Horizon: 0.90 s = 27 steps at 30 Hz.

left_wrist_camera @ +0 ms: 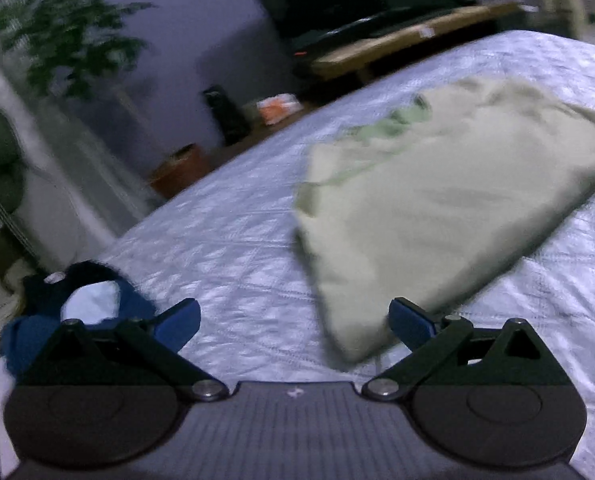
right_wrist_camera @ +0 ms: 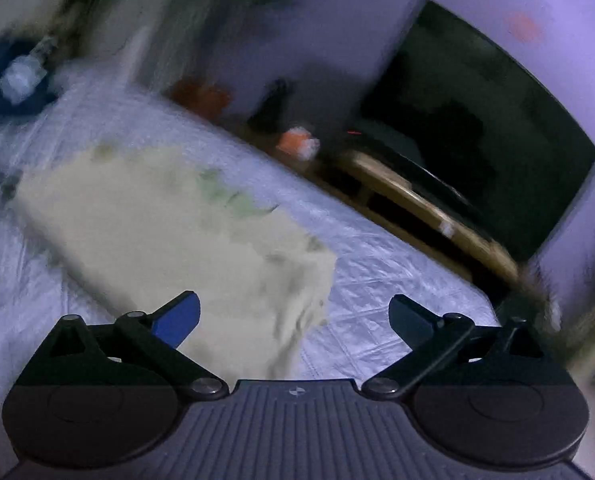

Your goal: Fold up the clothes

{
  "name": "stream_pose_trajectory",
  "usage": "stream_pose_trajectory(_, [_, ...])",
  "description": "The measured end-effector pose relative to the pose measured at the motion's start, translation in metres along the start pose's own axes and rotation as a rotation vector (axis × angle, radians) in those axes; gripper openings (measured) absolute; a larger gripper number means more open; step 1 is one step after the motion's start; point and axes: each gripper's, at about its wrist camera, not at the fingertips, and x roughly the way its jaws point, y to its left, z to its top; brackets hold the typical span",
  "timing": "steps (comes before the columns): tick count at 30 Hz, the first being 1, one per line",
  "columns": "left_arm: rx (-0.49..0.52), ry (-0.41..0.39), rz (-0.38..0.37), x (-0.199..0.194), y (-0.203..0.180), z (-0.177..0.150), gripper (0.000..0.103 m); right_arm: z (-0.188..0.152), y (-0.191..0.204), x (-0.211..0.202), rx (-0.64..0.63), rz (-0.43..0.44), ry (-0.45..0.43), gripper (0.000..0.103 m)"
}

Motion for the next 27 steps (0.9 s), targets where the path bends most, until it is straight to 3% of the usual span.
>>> stream_pose_trajectory(4, [0.094, -0.039, -0.054, -0.001, -0.017, -0.001, 0.1, -0.023, -0.002, -0.002, -0.066, 0.128, 0.043, 0.099])
stream_pose_trajectory(9, [0.178, -0.046, -0.056, 0.009, -0.033, -0.004, 0.101, -0.04, 0.001, 0.02, -0.141, 0.137, 0.103, 0.076])
stream_pose_trajectory(11, [0.168, -0.052, -0.068, 0.011, -0.031, -0.004, 0.102, -0.044, 0.006, 0.03, -0.206, 0.116, 0.112, 0.076])
stream_pose_trajectory(17, [0.115, -0.069, -0.092, 0.022, -0.025, -0.001, 0.103, -0.049, 0.02, 0.036, -0.447, 0.079, 0.005, 0.084])
stream_pose_trajectory(22, [0.207, -0.139, -0.036, 0.025, -0.036, -0.002, 0.103, -0.046, 0.037, 0.043, -0.61, 0.027, -0.069, 0.085])
stream_pose_trajectory(25, [0.221, -0.158, -0.034, 0.027, -0.035, -0.002, 0.103, -0.043, 0.04, 0.044, -0.642, 0.026, -0.076, 0.085])
stream_pose_trajectory(26, [0.217, -0.161, -0.05, 0.028, -0.033, -0.002, 0.101, -0.043, 0.039, 0.044, -0.643, 0.03, -0.076, 0.085])
stream_pose_trajectory(27, [0.211, -0.162, -0.07, 0.029, -0.03, -0.001, 0.092, -0.042, 0.039, 0.045, -0.643, 0.034, -0.075, 0.085])
